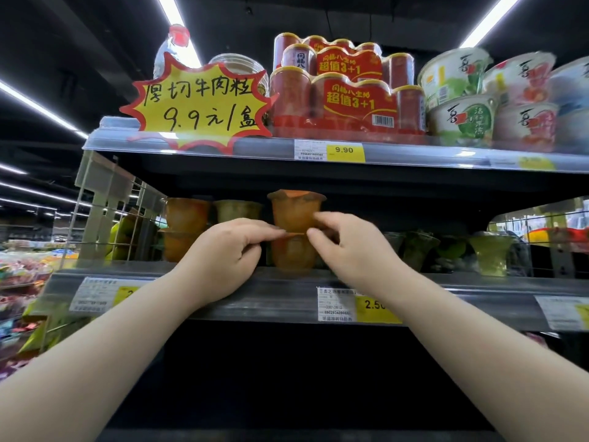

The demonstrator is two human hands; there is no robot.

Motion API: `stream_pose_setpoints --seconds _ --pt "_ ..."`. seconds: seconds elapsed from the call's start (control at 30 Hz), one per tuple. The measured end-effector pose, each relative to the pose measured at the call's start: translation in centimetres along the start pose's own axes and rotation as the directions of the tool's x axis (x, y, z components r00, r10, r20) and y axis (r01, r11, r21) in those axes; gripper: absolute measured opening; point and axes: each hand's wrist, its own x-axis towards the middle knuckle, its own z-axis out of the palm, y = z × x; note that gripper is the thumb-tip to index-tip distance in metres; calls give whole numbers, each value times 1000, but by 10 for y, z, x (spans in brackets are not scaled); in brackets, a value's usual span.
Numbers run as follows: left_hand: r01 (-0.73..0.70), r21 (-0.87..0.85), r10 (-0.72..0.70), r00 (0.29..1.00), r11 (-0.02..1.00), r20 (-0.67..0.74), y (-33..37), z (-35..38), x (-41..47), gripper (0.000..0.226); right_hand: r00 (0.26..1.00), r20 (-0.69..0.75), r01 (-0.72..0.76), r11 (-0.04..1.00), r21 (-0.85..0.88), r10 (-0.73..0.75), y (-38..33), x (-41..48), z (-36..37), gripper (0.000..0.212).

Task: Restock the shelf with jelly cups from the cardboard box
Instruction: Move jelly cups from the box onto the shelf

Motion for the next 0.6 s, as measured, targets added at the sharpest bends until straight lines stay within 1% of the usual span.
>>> stream_pose_setpoints --seconds 0.07,0.1,0.2,0.3,0.4,0.47,0.53,0.6 --pt "-7 27 6 1000 1000 30 1 1 0 44 992 51 118 989 -92 -113 -2 -13 4 44" --pt "-5 39 3 999 999 40 1 1 0 44 988 83 140 984 -114 -131 -1 -16 7 44" --pt "4 103 -15 995 995 102 5 2 2 45 984 132 138 980 -141 -120 1 -13 9 42" --pt "40 186 -80 973 982 215 10 1 9 46 978 197 104 979 -175 -68 5 -4 12 40" --pt "73 232 -157 917 970 367 12 -1 18 47 954 299 48 975 -219 20 8 6 13 40" --pt "98 243 -204 865 965 458 12 -1 25 48 922 382 17 980 -196 61 7 15 13 37" --pt "134 239 -244 818 962 522 11 -1 31 47 886 457 -2 986 -167 79 4 24 14 31" --pt "183 205 -269 781 962 564 9 1 35 46 852 515 -12 987 -160 94 3 31 16 31"
